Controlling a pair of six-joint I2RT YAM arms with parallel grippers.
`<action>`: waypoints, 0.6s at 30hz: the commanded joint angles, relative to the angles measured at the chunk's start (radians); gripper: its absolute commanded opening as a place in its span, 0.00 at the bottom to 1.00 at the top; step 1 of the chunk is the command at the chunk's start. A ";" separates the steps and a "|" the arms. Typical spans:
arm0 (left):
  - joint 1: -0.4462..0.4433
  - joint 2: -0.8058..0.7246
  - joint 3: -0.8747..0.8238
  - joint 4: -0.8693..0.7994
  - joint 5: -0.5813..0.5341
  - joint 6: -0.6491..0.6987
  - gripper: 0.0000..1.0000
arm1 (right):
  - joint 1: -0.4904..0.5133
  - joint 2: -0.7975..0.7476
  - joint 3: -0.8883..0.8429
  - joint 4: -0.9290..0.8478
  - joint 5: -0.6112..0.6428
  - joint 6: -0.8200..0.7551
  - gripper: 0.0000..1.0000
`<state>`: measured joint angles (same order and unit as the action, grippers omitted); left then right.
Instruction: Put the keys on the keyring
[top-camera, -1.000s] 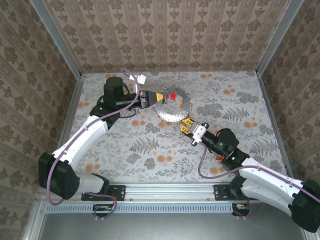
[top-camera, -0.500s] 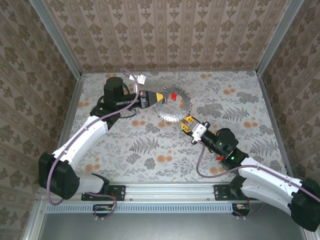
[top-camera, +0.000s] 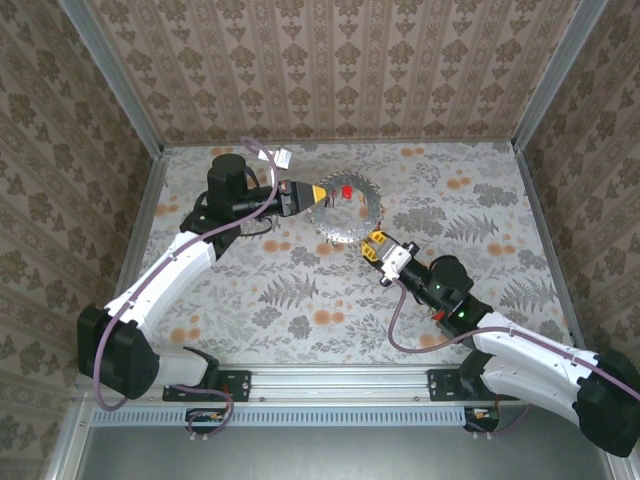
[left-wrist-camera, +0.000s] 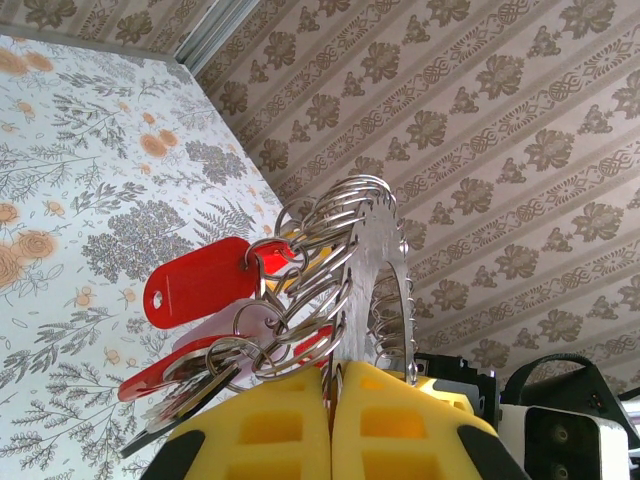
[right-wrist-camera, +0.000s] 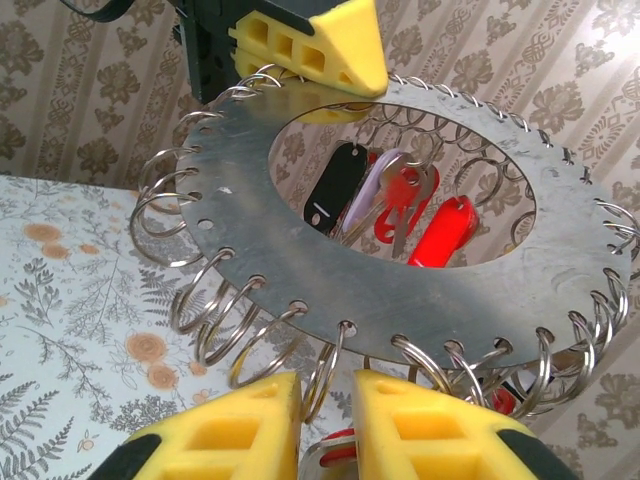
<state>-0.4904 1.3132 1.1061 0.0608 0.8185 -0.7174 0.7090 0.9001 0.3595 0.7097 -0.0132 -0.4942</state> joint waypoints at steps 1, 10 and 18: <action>-0.007 -0.026 -0.004 0.086 0.020 -0.025 0.00 | 0.008 0.004 0.032 0.048 0.048 0.013 0.21; -0.008 -0.023 -0.008 0.093 0.009 -0.032 0.00 | 0.009 0.021 0.033 0.048 0.070 0.019 0.09; -0.008 -0.024 -0.054 0.115 -0.072 -0.096 0.00 | 0.010 0.020 0.047 0.043 0.103 0.064 0.00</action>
<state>-0.4923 1.3132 1.0729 0.1009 0.7811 -0.7643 0.7120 0.9184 0.3641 0.7155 0.0494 -0.4713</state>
